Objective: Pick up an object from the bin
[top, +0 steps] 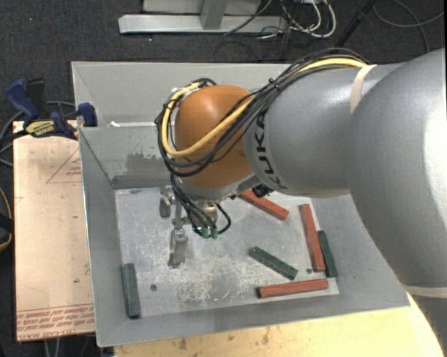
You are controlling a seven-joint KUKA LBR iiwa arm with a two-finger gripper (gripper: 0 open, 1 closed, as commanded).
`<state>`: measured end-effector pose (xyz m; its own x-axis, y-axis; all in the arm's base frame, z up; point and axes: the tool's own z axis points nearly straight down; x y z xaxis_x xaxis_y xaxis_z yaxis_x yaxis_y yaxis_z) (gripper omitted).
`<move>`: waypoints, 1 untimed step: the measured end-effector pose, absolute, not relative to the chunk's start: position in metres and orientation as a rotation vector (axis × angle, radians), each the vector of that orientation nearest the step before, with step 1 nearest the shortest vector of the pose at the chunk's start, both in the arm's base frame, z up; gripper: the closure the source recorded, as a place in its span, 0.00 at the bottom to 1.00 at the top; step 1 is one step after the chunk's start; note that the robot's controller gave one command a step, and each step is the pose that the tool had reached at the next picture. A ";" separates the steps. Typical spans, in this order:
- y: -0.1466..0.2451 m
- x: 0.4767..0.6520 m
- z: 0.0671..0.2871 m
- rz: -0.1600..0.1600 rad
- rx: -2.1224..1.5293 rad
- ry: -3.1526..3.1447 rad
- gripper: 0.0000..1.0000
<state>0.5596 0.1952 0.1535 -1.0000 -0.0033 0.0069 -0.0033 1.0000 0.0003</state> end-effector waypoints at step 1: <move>0.143 0.607 0.084 0.002 0.285 -3.127 0.00</move>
Offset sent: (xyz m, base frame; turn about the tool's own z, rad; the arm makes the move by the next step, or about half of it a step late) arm 0.0479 -0.0496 -0.0665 -0.1816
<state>0.6075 0.1429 0.0841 -0.9836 -0.1805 0.0018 -0.1805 0.9836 -0.0014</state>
